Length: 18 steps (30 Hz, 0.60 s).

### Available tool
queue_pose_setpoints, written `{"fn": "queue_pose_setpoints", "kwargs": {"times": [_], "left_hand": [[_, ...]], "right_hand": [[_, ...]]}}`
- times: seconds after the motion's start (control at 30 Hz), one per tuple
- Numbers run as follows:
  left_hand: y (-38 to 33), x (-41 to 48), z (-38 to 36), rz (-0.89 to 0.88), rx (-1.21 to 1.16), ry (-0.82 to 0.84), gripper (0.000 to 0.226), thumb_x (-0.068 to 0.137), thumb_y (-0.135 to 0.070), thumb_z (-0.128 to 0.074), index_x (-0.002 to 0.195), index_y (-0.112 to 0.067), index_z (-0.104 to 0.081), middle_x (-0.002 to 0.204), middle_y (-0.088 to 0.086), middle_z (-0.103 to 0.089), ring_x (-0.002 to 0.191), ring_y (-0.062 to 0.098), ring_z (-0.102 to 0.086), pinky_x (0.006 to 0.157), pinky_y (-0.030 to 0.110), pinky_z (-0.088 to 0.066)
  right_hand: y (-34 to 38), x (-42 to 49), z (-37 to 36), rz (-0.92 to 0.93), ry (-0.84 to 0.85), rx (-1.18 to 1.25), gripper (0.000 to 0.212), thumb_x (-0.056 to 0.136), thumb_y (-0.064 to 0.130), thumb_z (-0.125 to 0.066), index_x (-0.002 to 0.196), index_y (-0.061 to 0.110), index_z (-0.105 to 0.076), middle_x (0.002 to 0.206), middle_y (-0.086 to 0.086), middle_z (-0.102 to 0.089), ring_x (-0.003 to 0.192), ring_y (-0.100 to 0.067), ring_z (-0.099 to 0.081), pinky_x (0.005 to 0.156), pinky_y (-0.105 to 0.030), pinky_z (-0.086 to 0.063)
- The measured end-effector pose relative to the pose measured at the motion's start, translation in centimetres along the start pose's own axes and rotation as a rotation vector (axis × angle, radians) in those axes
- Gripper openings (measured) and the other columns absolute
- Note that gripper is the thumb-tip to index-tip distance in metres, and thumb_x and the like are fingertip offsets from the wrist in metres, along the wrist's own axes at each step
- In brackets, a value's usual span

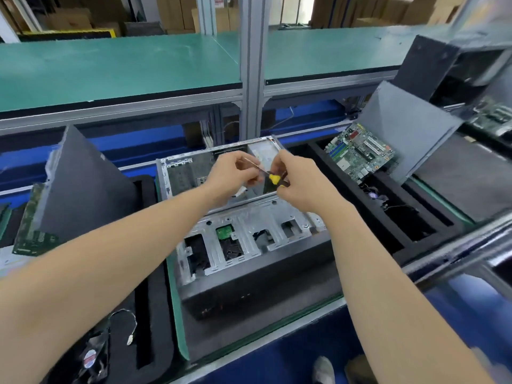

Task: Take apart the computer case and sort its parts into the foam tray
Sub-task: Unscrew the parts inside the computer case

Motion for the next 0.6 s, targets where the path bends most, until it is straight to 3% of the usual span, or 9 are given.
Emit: {"fn": "queue_pose_setpoints", "kwargs": {"times": [0.1, 0.2, 0.33, 0.43, 0.6], "left_hand": [[-2.0, 1.7, -6.3, 0.056, -0.199, -0.019, 0.016, 0.088, 0.009, -0.07, 0.091, -0.006, -0.064, 0.079, 0.013, -0.074, 0.068, 0.018, -0.074, 0.065, 0.026, -0.059], [-2.7, 3.3, -13.2, 0.108, -0.22, -0.051, 0.016, 0.088, 0.008, -0.07, 0.096, -0.003, -0.063, 0.085, 0.015, -0.071, 0.069, 0.018, -0.073, 0.068, 0.027, -0.062], [-2.0, 5.3, -22.4, 0.168, -0.057, -0.095, 0.023, 0.08, 0.003, -0.08, 0.091, -0.011, -0.066, 0.091, 0.013, -0.072, 0.091, 0.032, -0.073, 0.087, 0.048, -0.061], [-0.8, 6.1, -28.3, 0.213, 0.066, -0.078, 0.029, 0.07, -0.001, -0.086, 0.085, -0.017, -0.066, 0.092, 0.008, -0.075, 0.094, 0.028, -0.073, 0.087, 0.044, -0.061], [2.3, 6.5, -35.0, 0.295, 0.311, 0.044, 0.03, 0.069, 0.001, -0.086, 0.077, -0.022, -0.068, 0.094, 0.003, -0.075, 0.094, 0.021, -0.072, 0.081, 0.032, -0.06]], "right_hand": [[-5.1, -0.5, 1.7, -0.064, -0.02, 0.039, 0.038, 0.085, 0.001, -0.063, 0.118, 0.017, -0.053, 0.092, -0.002, -0.062, 0.075, -0.018, -0.056, 0.062, -0.036, -0.043], [-11.0, -1.3, 4.0, -0.075, -0.031, 0.047, 0.028, 0.091, 0.004, -0.06, 0.115, 0.014, -0.052, 0.088, -0.004, -0.062, 0.079, -0.027, -0.055, 0.064, -0.039, -0.042], [-19.4, -2.8, 7.5, -0.17, 0.018, -0.004, 0.026, 0.09, 0.005, -0.063, 0.113, 0.015, -0.058, 0.093, -0.007, -0.066, 0.086, -0.03, -0.057, 0.066, -0.039, -0.04], [-24.8, -4.3, 9.3, -0.266, 0.092, 0.007, 0.026, 0.086, 0.004, -0.066, 0.107, 0.018, -0.062, 0.098, -0.007, -0.069, 0.09, -0.03, -0.062, 0.074, -0.037, -0.048], [-31.2, -6.4, 8.9, -0.343, 0.244, -0.017, 0.025, 0.085, 0.008, -0.069, 0.107, 0.019, -0.064, 0.102, -0.002, -0.071, 0.093, -0.026, -0.063, 0.068, -0.031, -0.043]]}}
Point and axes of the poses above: each hand's wrist, its own x-axis towards the middle knuckle, its own z-axis out of the back of the hand, y = z × x, the point moved 1 cm from there along x, towards the middle knuckle
